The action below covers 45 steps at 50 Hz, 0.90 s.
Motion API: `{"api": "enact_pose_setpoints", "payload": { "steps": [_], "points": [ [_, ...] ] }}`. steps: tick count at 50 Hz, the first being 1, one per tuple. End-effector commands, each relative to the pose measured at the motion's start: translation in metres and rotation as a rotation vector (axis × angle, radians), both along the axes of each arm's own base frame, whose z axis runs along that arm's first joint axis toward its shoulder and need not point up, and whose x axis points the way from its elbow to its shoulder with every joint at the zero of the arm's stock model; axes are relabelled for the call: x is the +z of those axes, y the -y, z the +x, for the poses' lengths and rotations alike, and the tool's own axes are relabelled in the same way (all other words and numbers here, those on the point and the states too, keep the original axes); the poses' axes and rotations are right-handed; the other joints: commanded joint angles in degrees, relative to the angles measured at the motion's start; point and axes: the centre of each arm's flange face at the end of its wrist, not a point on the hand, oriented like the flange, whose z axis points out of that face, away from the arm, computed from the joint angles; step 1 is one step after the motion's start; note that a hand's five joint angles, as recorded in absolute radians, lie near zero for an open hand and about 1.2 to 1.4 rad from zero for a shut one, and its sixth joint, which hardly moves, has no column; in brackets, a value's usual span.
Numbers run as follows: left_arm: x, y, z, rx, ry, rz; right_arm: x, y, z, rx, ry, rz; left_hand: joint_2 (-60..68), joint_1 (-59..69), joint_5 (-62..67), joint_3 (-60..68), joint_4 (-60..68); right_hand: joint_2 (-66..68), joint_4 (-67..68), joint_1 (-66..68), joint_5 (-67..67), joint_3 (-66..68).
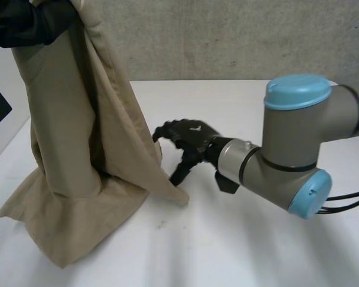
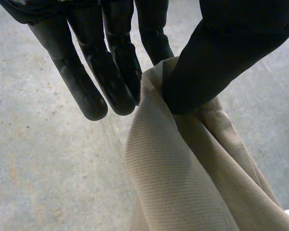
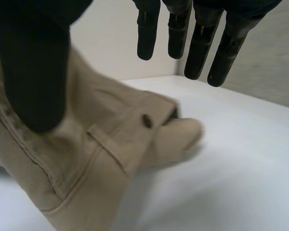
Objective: Fold the shorts.
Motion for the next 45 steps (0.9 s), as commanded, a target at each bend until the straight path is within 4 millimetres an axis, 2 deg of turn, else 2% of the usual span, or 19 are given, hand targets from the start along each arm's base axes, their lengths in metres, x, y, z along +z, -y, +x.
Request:
{"api": "enact_pose_setpoints", "payload": {
  "steps": [1,2,4,6,9,10,17,22,27,33,36,38,42,43,45],
  "points": [
    [-0.006,0.009,0.002,0.023,0.010,0.020,0.028,0.024,-0.046,-0.233,-0.010,-0.054,11.30,15.64,13.70,11.68,11.31,7.95,4.83,7.89,4.98,4.87],
    [-0.006,0.010,0.002,0.023,0.010,0.021,0.030,0.022,-0.055,-0.255,-0.015,-0.050,11.30,15.64,13.70,11.68,11.31,7.78,4.66,7.72,4.81,4.71],
    [-0.007,0.010,0.002,0.023,0.012,0.024,0.031,0.021,-0.059,-0.262,-0.017,-0.045,11.30,15.64,13.70,11.68,11.31,7.78,4.66,7.72,4.81,4.70],
    [-0.008,0.010,0.002,0.025,0.012,0.026,0.025,0.007,-0.067,-0.266,-0.038,-0.015,11.30,15.64,13.70,11.68,11.31,7.28,4.16,7.22,4.31,4.20],
    [-0.008,0.010,0.002,0.024,0.011,0.027,0.020,0.001,-0.070,-0.265,-0.050,0.008,11.30,15.64,13.70,11.68,11.31,7.11,3.99,7.05,4.14,4.03],
    [-0.007,0.010,0.002,0.024,0.010,0.025,0.012,-0.007,-0.074,-0.264,-0.060,0.047,11.30,15.64,13.70,11.68,11.31,6.77,3.65,6.71,3.81,3.70],
    [-0.005,0.008,0.002,0.025,0.004,0.018,-0.002,-0.014,-0.071,-0.285,0.016,0.136,11.30,15.64,13.70,11.68,11.31,6.94,3.82,6.88,3.97,3.86],
    [-0.002,0.007,0.002,0.025,-0.001,0.012,-0.007,-0.022,-0.058,-0.272,0.116,0.233,11.30,15.64,13.70,11.68,11.31,7.11,3.99,7.05,4.14,4.03],
    [-0.003,0.008,0.002,0.026,0.000,0.015,-0.037,-0.033,-0.039,-0.217,0.121,0.353,11.30,15.64,13.70,11.68,11.31,7.27,4.15,7.21,4.31,4.20],
    [-0.005,0.008,0.001,0.025,0.003,0.020,-0.037,-0.043,-0.022,-0.172,0.149,0.363,11.30,15.64,13.70,11.68,11.31,7.61,4.49,7.55,4.64,4.53],
    [-0.007,0.008,0.001,0.025,0.005,0.024,-0.047,-0.044,-0.014,-0.164,0.142,0.381,11.30,15.64,13.70,11.68,11.31,9.62,6.50,9.56,6.65,6.54],
    [-0.007,0.008,0.001,0.024,0.004,0.027,-0.051,-0.043,-0.010,-0.168,0.140,0.380,11.30,15.64,13.70,11.68,11.31,13.98,10.86,13.92,11.01,10.90],
    [-0.008,0.008,0.001,0.024,0.005,0.028,-0.055,-0.033,-0.009,-0.235,0.140,0.341,11.30,15.64,13.70,11.68,11.31,60.93,57.81,60.88,57.97,57.86],
    [-0.008,0.009,0.001,0.026,0.006,0.029,-0.051,-0.024,-0.014,-0.304,0.152,0.302,11.30,15.64,13.70,11.68,11.31,61.04,57.92,60.98,58.07,57.97],
    [-0.008,0.010,0.001,0.027,0.006,0.031,-0.049,-0.019,-0.016,-0.343,0.160,0.275,11.30,15.64,13.70,11.68,11.31,61.04,57.92,60.98,58.07,57.97]
  ]
}}
